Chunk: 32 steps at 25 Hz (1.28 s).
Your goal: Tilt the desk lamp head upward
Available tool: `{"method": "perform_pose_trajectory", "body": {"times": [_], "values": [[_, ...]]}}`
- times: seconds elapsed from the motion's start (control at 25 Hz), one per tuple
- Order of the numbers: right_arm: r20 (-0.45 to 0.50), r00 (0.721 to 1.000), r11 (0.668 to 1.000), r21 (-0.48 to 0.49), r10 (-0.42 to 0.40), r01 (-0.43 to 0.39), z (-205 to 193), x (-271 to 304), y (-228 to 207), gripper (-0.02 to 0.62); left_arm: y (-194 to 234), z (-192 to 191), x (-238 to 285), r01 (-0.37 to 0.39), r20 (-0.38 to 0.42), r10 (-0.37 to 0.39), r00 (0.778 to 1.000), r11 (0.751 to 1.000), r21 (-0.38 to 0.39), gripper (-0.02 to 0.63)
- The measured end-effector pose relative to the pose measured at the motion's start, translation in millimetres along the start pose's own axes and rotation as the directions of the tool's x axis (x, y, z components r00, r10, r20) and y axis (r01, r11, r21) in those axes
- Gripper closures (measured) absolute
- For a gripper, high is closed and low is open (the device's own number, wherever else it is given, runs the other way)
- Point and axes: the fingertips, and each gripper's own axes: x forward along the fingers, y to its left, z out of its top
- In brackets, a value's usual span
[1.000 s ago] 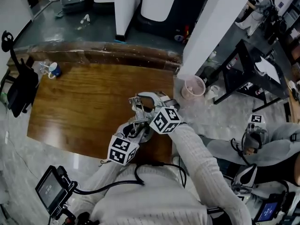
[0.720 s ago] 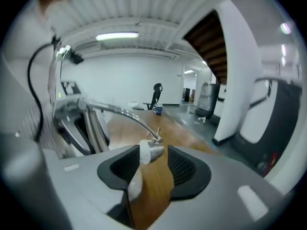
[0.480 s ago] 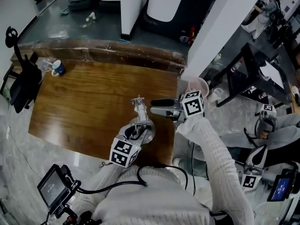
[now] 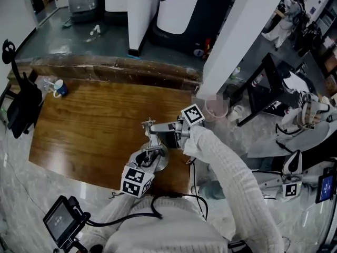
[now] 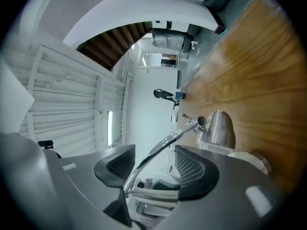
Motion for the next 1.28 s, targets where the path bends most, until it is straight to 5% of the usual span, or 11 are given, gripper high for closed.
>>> {"method": "perform_pose_trajectory", "body": {"times": [0.12, 0.24, 0.6, 0.76, 0.84, 1.0, 1.12, 1.28], "values": [[0.009, 1.0, 0.993, 0.12, 0.0, -0.001, 16.2, 15.4, -11.9, 0.399, 2.2, -0.8, 0.7, 0.003, 0.005, -0.003, 1.0, 1.0, 0.003, 0.46], [-0.019, 1.0, 0.991, 0.134, 0.017, -0.014, 16.4, 19.2, -17.4, 0.423, 1.1, -2.1, 1.8, 0.011, 0.007, -0.012, 1.0, 1.0, 0.005, 0.46], [-0.059, 0.995, 0.994, -0.082, -0.084, 0.079, 18.8, 18.4, -5.7, 0.417, 0.0, 0.3, 2.4, 0.014, -0.007, -0.014, 1.0, 1.0, -0.019, 0.456], [-0.057, 0.996, 0.949, -0.314, -0.064, 0.043, 27.1, 24.3, 27.9, 0.417, 0.9, -1.1, 3.4, 0.014, -0.011, -0.014, 1.0, 0.999, -0.043, 0.451], [-0.065, 0.995, 0.864, -0.503, -0.071, 0.029, 29.0, 25.2, 57.2, 0.417, -0.5, -0.4, 4.7, 0.017, -0.017, -0.018, 1.0, 0.999, -0.05, 0.451], [-0.05, 0.988, 0.56, -0.828, -0.145, 0.04, 21.6, 25.2, 105.6, 0.417, -1.2, 2.7, 5.4, 0.026, -0.024, -0.027, 0.999, 0.998, -0.062, 0.446], [-0.005, 0.987, 0.357, -0.932, -0.162, 0.054, 8.6, 28.7, 126.2, 0.416, 0.0, 0.4, 3.8, 0.035, -0.024, -0.037, 0.999, 0.996, -0.079, 0.443], [0.063, 0.978, 0.158, -0.983, -0.201, 0.096, -4.9, 31.5, 140.6, 0.405, 1.0, -0.8, 3.4, 0.06, -0.029, -0.064, 0.998, 0.992, -0.114, 0.434]]}}
